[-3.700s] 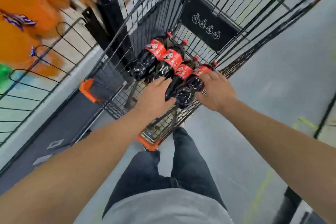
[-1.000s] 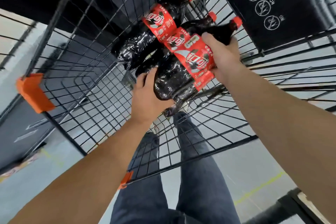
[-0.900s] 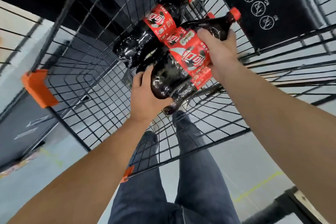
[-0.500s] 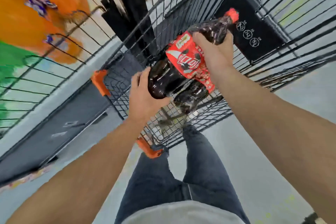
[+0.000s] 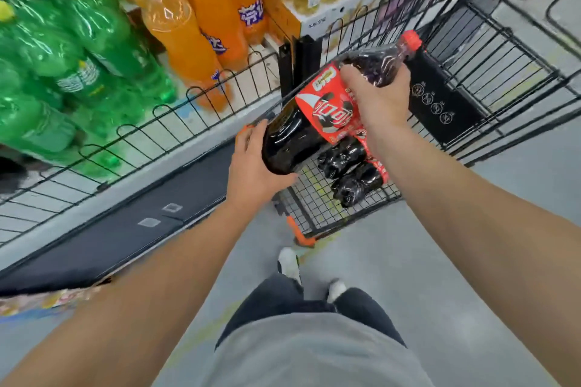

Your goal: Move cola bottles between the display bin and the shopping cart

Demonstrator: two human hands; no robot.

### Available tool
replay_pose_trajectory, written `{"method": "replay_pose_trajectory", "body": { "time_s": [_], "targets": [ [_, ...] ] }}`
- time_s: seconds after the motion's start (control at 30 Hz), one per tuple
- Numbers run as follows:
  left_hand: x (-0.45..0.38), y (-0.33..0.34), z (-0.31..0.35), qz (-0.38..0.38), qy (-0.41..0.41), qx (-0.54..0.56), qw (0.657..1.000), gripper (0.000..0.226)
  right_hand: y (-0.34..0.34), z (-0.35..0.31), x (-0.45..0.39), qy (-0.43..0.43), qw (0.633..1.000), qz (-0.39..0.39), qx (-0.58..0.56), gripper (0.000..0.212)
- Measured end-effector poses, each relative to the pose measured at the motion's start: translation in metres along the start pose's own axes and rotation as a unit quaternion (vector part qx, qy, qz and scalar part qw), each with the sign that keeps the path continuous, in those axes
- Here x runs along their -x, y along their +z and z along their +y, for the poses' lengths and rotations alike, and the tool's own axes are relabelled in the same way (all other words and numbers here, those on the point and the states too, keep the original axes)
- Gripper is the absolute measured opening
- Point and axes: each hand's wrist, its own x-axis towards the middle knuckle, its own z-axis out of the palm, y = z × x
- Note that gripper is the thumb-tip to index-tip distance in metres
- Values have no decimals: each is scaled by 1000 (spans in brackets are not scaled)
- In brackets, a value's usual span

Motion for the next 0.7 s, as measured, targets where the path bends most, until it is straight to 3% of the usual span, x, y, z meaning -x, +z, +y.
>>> {"method": "replay_pose_trajectory", "body": {
  "time_s": [0.17, 0.3, 0.33, 0.7],
  "targets": [
    [55, -19, 8, 70, -22, 25, 997, 107, 7, -15, 41, -28, 998, -60, 5, 86],
    [108, -33, 12, 128, -49, 32, 990, 105, 14, -20, 74, -36, 994, -99, 26, 132],
    [121, -37, 12, 140, -56, 31, 988, 105, 17, -20, 83, -42, 992, -114, 26, 134],
    [246, -98, -28, 271, -146, 9, 951, 108, 80, -26, 216, -94, 963, -250, 43, 104]
  ]
}}
